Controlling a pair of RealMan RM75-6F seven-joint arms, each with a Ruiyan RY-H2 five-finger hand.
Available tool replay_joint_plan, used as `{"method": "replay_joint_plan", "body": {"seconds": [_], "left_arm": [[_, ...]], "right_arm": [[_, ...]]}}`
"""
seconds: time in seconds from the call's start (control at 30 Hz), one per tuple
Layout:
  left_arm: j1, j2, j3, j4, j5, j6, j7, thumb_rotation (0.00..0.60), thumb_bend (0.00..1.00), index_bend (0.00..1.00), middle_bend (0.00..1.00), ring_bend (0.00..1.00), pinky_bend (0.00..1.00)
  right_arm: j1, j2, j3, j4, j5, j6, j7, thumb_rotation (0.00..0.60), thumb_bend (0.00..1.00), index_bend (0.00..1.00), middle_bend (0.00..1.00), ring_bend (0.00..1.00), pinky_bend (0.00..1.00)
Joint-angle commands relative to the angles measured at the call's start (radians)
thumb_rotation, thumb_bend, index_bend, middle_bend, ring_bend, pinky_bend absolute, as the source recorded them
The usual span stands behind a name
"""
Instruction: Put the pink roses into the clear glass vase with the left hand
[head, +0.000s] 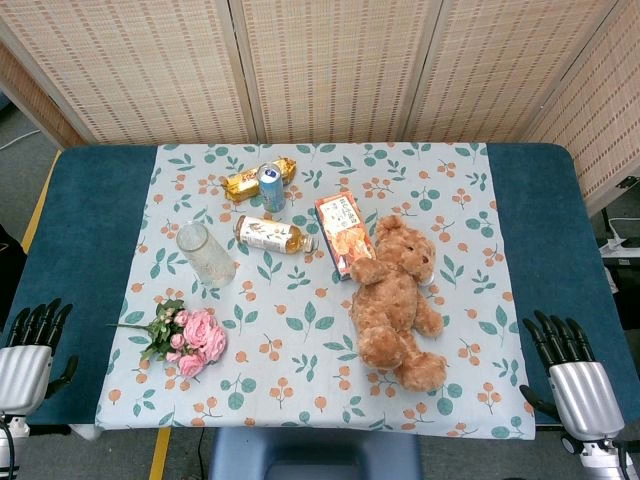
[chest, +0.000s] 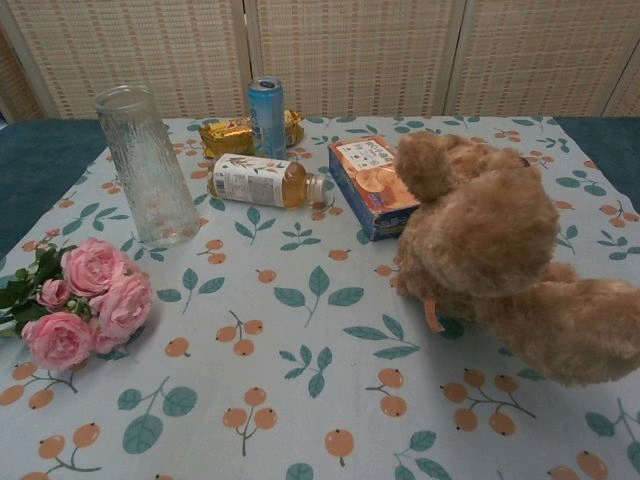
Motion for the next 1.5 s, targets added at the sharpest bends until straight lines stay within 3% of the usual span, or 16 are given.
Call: {"method": "replay_joint_plan", "body": {"seconds": [0.03,0.2,0.4,0.73,1.1,1.2,1.37,1.5], "left_arm": [[-0.008,0.003,0.014,-0.011,0.016,-0.021,-0.027,0.600,0.40,0.00,0.00,0.00,0.02],[-0.037,-0.003,0.047,-0.039,0.071,-0.067,-0.092,0.600,0.40,0.00,0.00,0.00,0.04],[-0.148,0.017,0.072,-0.105,0.112,-0.248,-0.139,0.600,0.40,0.00,0.00,0.00,0.08],[-0.316,-0.012,-0.006,-0.192,-0.042,-0.507,-0.018,0.600,0.40,0.00,0.00,0.00,0.08],[-0.423,-0.057,-0.013,-0.219,-0.312,-0.667,0.285,0.600,0.39,0.00,0.00,0.00,0.09],[-0.439,-0.063,-0.006,-0.230,-0.387,-0.656,0.365,0.600,0.39,0.06,0.11,0.08,0.13],[-0.438,-0.102,0.004,-0.208,-0.400,-0.576,0.432,0.600,0.41,0.38,0.49,0.33,0.15],[-0.419,-0.139,0.006,-0.164,-0.346,-0.532,0.359,0.600,0.45,0.58,0.71,0.47,0.15]], "right_arm": [[0.001,0.001,0.001,0.000,0.000,0.000,0.002,0.600,0.09,0.00,0.00,0.00,0.00],[-0.002,0.006,-0.002,-0.002,-0.006,0.005,0.015,0.600,0.10,0.00,0.00,0.00,0.00],[-0.002,0.013,-0.007,-0.004,-0.017,0.006,0.025,0.600,0.10,0.00,0.00,0.00,0.00],[-0.004,0.030,-0.015,-0.013,-0.024,0.003,0.042,0.600,0.10,0.00,0.00,0.00,0.00],[-0.001,0.036,-0.012,-0.014,-0.018,-0.003,0.054,0.600,0.10,0.00,0.00,0.00,0.00],[-0.001,0.037,-0.012,-0.015,-0.017,-0.004,0.056,0.600,0.10,0.00,0.00,0.00,0.00],[0.000,0.037,-0.013,-0.015,-0.017,-0.007,0.054,0.600,0.10,0.00,0.00,0.00,0.00],[-0.002,0.036,-0.012,-0.016,-0.019,-0.002,0.053,0.600,0.10,0.00,0.00,0.00,0.00]]}}
